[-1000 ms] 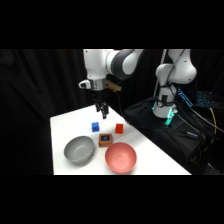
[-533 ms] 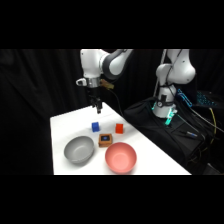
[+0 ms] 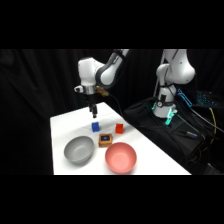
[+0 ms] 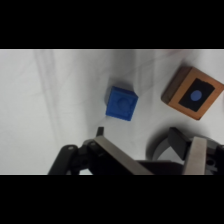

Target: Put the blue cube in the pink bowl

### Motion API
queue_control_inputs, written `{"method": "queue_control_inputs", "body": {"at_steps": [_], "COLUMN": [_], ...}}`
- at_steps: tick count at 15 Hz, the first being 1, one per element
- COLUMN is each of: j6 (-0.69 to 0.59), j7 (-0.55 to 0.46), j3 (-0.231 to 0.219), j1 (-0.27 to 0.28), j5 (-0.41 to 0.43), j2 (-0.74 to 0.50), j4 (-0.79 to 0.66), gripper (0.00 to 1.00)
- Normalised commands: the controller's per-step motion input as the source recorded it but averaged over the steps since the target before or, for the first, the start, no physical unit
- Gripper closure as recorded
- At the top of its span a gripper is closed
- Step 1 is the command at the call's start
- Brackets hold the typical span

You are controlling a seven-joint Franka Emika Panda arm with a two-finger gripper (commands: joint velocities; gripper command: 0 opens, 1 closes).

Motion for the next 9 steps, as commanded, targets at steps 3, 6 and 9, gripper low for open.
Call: {"method": "queue_control_inputs", "body": {"at_steps": [3,6,9], "j6": [0.13,0.12,0.14], "j7": [-0.15,-0.13,-0.09], "j3": [0.101,0.118,0.103], "j1": [-0.117,-0.132,-0.135], "j5": [0.164,0.174,0.155], "j2": [0.25,0.25,0.22], "j4": [0.19,0.18,0.16], "gripper": [0.00,0.00,0.00]}}
